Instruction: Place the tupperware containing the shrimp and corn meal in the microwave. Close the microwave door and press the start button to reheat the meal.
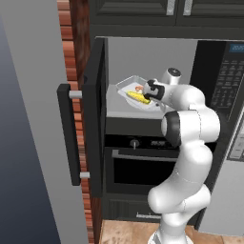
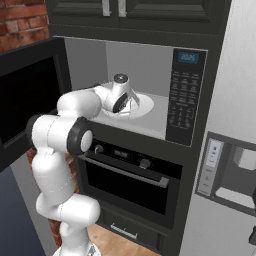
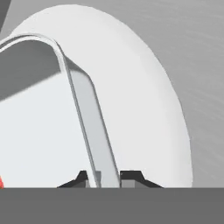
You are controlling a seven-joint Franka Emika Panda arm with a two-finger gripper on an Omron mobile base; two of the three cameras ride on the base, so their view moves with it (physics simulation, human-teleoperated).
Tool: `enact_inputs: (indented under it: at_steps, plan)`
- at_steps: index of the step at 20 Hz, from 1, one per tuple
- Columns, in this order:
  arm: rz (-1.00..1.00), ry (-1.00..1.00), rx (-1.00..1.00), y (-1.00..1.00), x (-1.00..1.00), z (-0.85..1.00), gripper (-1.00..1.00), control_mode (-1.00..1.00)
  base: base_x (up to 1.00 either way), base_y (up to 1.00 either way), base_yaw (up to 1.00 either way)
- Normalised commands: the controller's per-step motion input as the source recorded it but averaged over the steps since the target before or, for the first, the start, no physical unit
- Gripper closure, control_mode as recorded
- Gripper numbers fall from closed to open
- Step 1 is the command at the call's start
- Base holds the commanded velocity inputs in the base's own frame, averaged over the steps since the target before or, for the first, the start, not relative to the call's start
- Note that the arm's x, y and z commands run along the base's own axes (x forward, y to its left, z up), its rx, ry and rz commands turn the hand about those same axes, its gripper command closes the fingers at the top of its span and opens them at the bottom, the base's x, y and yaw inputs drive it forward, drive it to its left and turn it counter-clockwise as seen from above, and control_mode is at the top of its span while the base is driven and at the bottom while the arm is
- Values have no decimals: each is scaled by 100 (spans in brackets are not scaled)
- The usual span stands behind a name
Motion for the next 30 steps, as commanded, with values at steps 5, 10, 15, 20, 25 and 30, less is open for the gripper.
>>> enact_inputs:
  at_steps: [5, 10, 15, 20, 25, 30]
  plan:
    - [-2, 0, 0, -6, 33, 0, -100, -100, 0, 0, 0]
    - [-10, -8, 0, -36, -32, 0, -100, -100, 0, 0, 0]
    - [-1, -29, 0, -9, -99, 25, -100, -100, 0, 0, 0]
    - [11, -33, -12, 14, -100, 59, -100, -100, 0, 0, 0]
    - [29, -26, -35, 21, -100, 81, -100, -100, 0, 0, 0]
    - [32, -16, -51, 27, -100, 68, -100, -100, 0, 0, 0]
